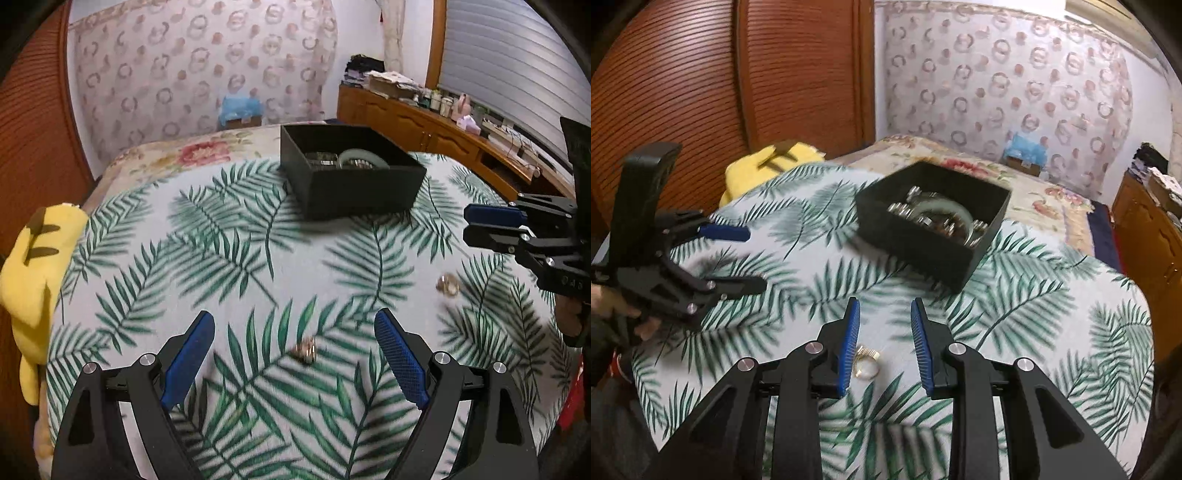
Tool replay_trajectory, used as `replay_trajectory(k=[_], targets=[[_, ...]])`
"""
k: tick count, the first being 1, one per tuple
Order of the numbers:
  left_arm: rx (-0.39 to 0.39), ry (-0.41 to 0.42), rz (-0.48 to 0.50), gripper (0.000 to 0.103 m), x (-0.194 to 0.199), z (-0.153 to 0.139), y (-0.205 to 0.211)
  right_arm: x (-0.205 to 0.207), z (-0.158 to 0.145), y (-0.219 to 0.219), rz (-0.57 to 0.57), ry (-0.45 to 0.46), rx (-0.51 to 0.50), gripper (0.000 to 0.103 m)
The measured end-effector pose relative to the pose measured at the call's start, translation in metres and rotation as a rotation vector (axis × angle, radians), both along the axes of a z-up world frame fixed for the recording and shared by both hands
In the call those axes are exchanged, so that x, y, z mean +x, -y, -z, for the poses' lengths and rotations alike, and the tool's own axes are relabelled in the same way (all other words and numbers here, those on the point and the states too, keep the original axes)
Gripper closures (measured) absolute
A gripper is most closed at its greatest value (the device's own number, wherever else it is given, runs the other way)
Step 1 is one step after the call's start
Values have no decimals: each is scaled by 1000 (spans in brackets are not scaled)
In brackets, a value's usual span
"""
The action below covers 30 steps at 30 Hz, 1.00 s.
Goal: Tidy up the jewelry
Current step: 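Open both tools over the black box to drop the pendant and jade bangle, then grasp the small silver charm with the left tool while the right grasps the gold ring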
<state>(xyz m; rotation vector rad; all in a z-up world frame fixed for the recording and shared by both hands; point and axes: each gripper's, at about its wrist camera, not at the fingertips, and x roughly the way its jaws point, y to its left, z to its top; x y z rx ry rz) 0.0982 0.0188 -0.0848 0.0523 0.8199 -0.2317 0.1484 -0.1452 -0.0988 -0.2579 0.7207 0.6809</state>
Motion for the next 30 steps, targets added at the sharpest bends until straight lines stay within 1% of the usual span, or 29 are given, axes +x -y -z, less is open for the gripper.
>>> replay_trajectory(k=[7, 13, 15, 16, 18, 19, 20, 21, 25, 28, 29, 30], targets=[[4, -21, 8, 18, -15, 9, -3, -7, 26, -6, -20, -65, -53, 72], [-15, -18, 25, 19, -18, 8, -4, -9, 38, -15, -39, -89, -102, 72], [-17, -19, 30, 29, -17, 8, -3, -8, 39, -16, -41, -87, -108, 72], [-15, -22, 35, 31, -17, 9, -1, -7, 39, -17, -41, -88, -109, 72], [-15, -24, 46, 43, -16, 9, 2, -7, 38, -19, -43, -80, -120, 73], [-16, -31, 51, 46, -15, 10, 4, -7, 37, -21, -48, -73, -131, 75], [-15, -35, 55, 50, -15, 11, 5, -8, 37, -22, -57, -73, -138, 81], [-10, -38, 62, 54, -15, 11, 7, -7, 36, -23, -57, -71, -143, 81], [8, -35, 57, 62, -12, 12, 10, -7, 36, -22, -55, -68, -141, 81], [9, -33, 48, 73, -10, 12, 8, -8, 36, -21, -53, -65, -138, 81], [7, -33, 47, 80, -10, 12, 7, -8, 36, -21, -52, -63, -137, 81], [2, -34, 46, 81, -10, 12, 6, -8, 35, -20, -51, -62, -135, 81]])
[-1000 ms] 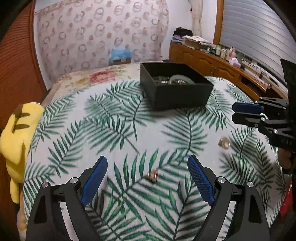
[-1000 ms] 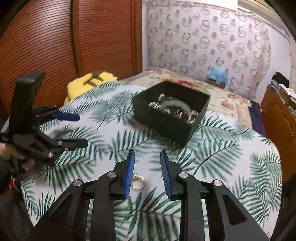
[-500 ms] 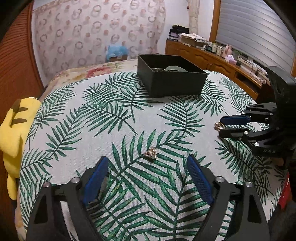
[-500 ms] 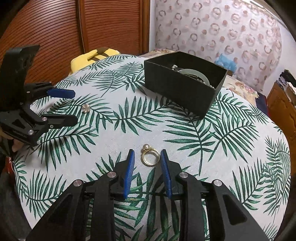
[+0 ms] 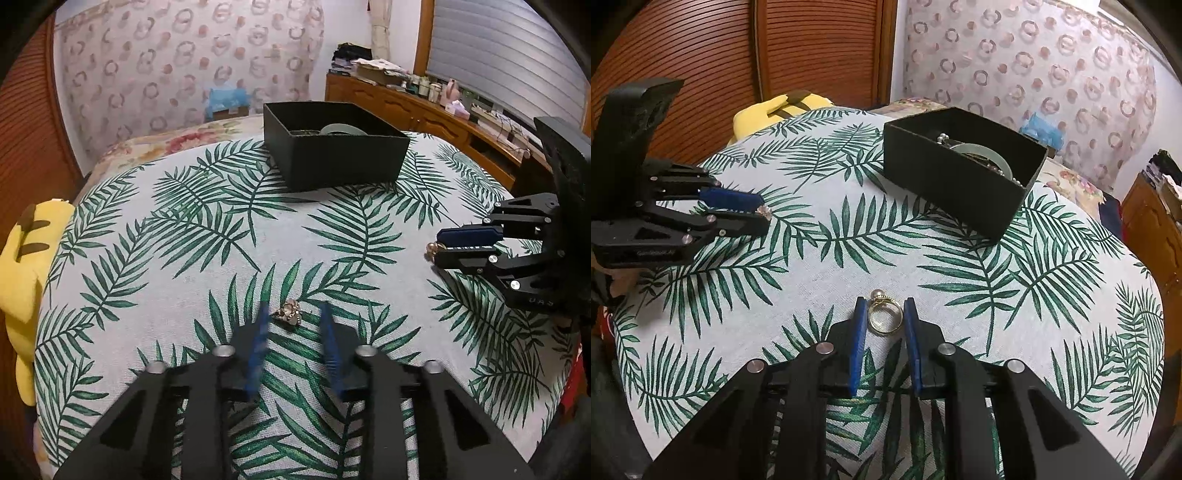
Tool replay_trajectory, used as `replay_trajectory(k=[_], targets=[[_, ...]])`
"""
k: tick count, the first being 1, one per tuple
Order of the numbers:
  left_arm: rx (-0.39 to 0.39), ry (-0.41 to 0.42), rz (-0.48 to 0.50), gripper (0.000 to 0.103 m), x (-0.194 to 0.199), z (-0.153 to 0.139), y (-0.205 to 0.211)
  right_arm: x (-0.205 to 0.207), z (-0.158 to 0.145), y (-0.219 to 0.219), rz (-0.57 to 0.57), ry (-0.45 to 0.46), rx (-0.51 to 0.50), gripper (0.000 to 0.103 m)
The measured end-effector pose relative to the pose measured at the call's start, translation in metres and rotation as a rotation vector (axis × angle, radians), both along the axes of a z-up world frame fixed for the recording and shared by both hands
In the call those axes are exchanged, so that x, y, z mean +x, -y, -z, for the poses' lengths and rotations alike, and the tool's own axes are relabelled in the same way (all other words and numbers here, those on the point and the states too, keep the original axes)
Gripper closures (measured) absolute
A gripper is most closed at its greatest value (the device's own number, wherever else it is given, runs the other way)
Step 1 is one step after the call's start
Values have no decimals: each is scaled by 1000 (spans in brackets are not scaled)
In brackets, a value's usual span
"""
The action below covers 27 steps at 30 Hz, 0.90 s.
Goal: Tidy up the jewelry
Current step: 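Grasp the small silver charm with the left tool while the right grasps the gold ring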
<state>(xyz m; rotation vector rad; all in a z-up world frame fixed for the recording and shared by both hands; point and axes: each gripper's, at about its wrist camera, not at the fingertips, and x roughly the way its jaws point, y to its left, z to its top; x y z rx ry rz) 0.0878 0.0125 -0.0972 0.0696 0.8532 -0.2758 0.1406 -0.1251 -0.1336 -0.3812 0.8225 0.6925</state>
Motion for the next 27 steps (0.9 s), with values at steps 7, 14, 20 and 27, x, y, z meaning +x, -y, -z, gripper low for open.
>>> replay_trajectory(k=[7, 14, 20, 27], targets=[[-17, 14, -14, 90, 3, -3, -6, 3, -10, -2, -1, 20, 12, 81], [-17, 38, -20, 98, 3, -11, -6, 5, -18, -3, -2, 36, 20, 81], [-25, 58, -27, 98, 3, -18, -8, 8, -18, -2, 2, 38, 19, 81], [-22, 80, -21, 98, 10, -30, -5, 22, -34, -2, 9, 64, 42, 81]])
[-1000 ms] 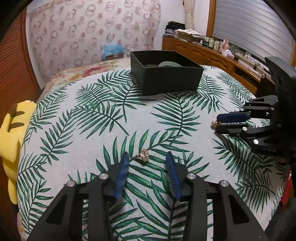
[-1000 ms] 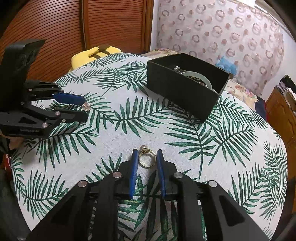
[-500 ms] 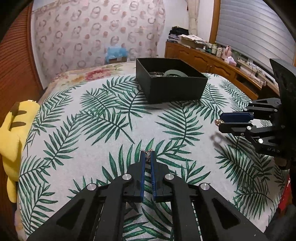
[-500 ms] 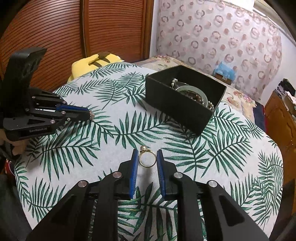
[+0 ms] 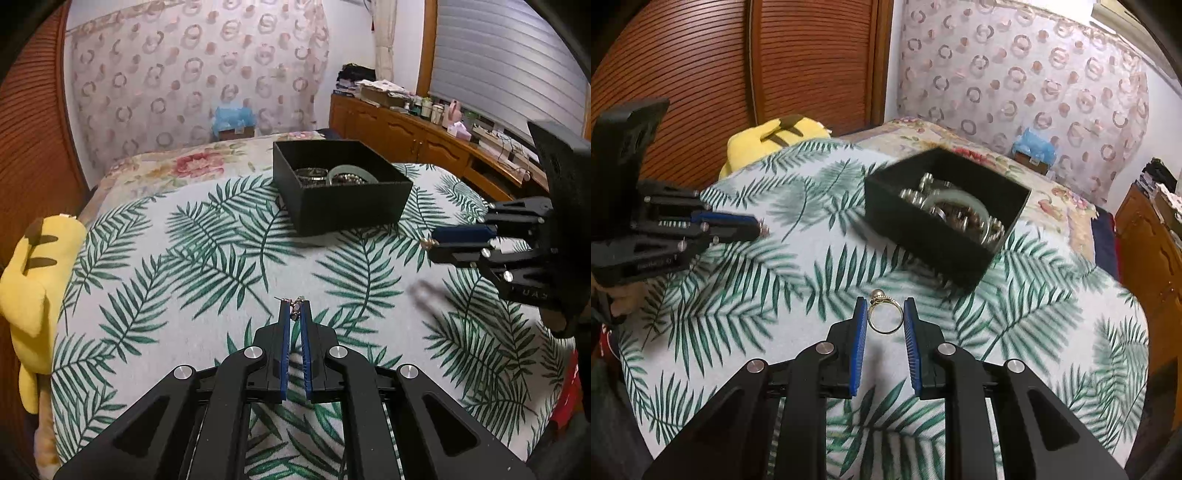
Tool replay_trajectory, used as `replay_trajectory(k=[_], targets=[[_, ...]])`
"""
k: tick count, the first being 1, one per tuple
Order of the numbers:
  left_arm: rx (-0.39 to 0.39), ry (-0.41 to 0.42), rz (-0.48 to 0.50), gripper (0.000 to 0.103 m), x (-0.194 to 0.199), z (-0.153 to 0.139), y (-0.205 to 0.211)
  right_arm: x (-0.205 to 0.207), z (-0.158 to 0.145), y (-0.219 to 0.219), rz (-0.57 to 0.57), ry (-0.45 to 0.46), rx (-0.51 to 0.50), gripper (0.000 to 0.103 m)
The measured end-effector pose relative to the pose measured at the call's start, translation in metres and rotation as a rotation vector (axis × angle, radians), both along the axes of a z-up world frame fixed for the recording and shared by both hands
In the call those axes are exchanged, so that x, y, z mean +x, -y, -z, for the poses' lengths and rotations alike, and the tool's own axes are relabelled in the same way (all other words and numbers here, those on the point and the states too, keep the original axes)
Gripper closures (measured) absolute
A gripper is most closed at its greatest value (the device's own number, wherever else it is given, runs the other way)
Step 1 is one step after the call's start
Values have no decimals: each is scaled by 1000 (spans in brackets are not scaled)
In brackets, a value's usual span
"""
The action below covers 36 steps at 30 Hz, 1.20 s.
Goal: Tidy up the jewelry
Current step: 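Carry the charm and gold ring over the black box and open both tools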
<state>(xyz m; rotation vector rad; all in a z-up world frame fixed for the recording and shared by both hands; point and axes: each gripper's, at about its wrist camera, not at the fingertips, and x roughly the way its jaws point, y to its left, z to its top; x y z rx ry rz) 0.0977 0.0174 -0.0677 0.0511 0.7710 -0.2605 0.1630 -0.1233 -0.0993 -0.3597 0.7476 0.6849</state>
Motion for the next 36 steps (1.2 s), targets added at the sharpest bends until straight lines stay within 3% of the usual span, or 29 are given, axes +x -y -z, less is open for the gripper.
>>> replay_trajectory(k=[8, 19, 20, 21, 36], targets=[[0, 31, 8, 98, 17, -13, 8, 45, -26, 4, 60, 30, 55, 81], [0, 50, 28, 98, 47, -25, 24, 88, -30, 6, 110, 21, 114, 80], [-2, 51, 31, 98, 50, -26, 26, 91, -30, 5, 116, 22, 112, 76], [-2, 53, 33, 98, 52, -27, 28, 91, -30, 6, 119, 22, 112, 71], [-2, 102, 59, 98, 91, -42, 61, 63, -35, 40, 156, 38, 171, 71]])
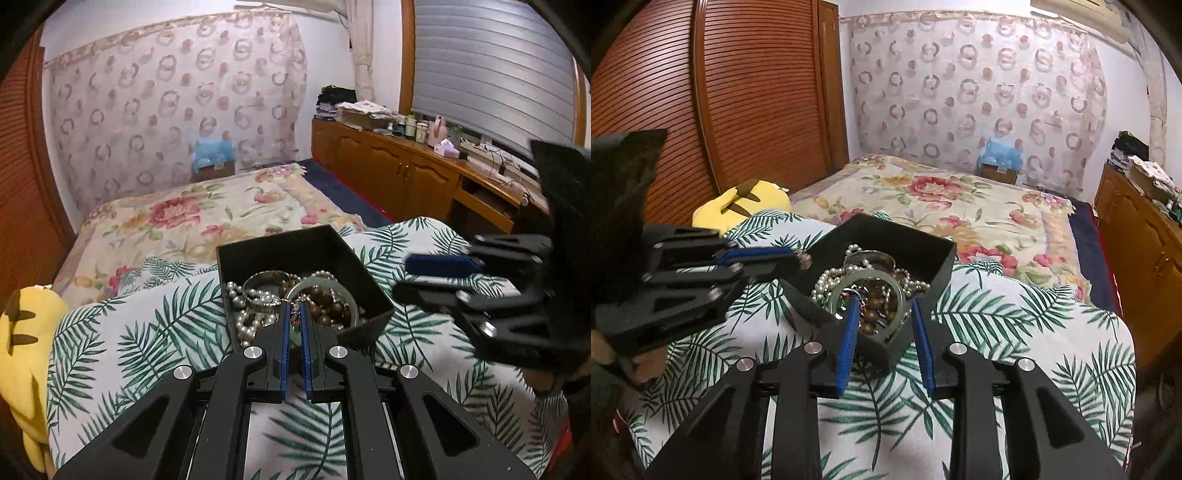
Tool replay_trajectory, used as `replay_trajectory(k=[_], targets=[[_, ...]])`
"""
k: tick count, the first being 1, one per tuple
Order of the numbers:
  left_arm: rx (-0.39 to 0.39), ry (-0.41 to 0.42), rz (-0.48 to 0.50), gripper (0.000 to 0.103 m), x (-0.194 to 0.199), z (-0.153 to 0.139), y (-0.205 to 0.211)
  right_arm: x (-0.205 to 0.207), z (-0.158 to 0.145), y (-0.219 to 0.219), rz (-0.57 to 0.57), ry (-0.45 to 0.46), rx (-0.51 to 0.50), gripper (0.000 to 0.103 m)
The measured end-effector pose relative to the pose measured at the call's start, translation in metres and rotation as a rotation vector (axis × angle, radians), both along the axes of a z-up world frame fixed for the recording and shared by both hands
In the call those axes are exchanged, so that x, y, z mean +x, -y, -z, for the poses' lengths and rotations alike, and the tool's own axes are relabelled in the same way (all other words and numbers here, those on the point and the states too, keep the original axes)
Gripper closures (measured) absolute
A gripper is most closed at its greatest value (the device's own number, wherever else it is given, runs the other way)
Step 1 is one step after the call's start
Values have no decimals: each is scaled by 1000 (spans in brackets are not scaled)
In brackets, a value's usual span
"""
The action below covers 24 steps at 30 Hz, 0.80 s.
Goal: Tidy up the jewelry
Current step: 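Carry the charm and gold ring over the black box and open both tools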
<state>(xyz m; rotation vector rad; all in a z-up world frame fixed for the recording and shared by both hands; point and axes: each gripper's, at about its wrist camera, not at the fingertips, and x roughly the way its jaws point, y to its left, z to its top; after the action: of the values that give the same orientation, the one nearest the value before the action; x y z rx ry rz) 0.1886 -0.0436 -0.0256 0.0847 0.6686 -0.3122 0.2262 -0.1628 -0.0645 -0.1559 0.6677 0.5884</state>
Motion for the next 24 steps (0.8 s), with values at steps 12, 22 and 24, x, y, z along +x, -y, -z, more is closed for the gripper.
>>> replay_trajectory(k=[12, 22, 24], targets=[[-2, 36, -65, 21, -19, -5, -10, -36, -11, 17, 93, 68, 73, 71], [16, 64, -121, 8, -44, -11, -19, -65, -19, 14, 171, 123, 74, 45], [5, 70, -120, 8, -53, -13, -20, -70, -20, 16, 182, 132, 75, 42]])
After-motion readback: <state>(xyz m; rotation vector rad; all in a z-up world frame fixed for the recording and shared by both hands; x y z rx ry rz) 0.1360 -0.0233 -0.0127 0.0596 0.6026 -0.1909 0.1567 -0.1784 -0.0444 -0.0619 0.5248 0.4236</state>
